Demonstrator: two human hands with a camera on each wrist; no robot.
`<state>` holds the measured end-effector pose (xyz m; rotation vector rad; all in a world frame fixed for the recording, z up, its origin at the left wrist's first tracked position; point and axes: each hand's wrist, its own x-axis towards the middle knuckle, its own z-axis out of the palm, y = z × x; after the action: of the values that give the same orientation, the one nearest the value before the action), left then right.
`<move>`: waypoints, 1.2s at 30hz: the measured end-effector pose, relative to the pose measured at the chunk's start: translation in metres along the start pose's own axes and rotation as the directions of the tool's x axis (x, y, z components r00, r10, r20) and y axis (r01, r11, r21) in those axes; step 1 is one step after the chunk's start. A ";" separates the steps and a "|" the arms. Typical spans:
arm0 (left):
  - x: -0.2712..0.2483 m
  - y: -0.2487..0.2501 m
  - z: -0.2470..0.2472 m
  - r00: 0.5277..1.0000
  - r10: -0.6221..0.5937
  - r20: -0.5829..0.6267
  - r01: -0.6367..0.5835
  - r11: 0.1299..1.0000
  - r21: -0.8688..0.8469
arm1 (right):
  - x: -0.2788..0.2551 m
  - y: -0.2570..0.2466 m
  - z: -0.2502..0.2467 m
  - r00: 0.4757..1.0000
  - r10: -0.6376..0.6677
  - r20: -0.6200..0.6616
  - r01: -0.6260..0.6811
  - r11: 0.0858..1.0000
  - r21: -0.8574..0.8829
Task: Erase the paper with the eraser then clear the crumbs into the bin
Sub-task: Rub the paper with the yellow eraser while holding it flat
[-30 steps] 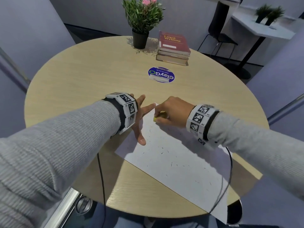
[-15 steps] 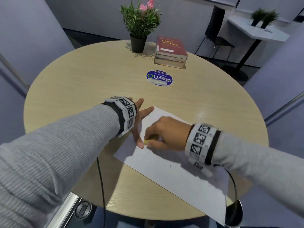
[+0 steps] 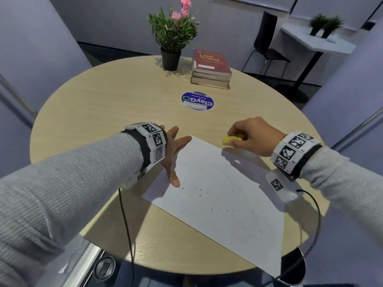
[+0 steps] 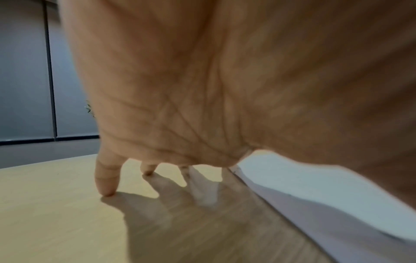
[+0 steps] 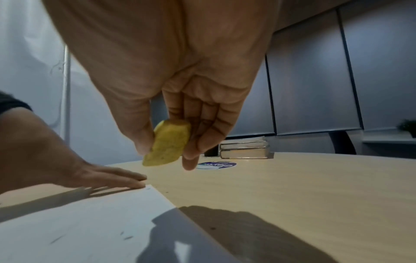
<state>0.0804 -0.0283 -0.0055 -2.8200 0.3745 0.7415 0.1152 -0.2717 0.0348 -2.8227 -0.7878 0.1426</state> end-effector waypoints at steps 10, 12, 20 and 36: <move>-0.022 -0.008 -0.020 0.983 -0.051 -0.176 0.029 0.992 -0.124 | -0.046 0.020 0.001 1.000 -0.008 0.029 0.009 1.000 -0.018; -0.022 0.004 -0.011 0.989 -0.024 -0.146 0.015 0.998 -0.065 | -0.051 0.010 0.006 0.998 -0.044 0.049 0.045 0.999 -0.013; -0.021 0.044 -0.001 0.996 -0.007 -0.094 0.013 0.998 0.061 | -0.029 -0.050 0.048 0.947 -0.251 0.203 0.275 0.956 -0.101; -0.012 0.035 -0.002 0.997 -0.034 -0.066 0.040 0.995 0.091 | -0.031 0.006 0.003 1.000 0.009 -0.023 -0.011 0.998 -0.054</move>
<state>0.0609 -0.0598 -0.0023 -2.7610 0.3557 0.6115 0.0918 -0.2924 0.0313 -2.8743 -0.7841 0.0913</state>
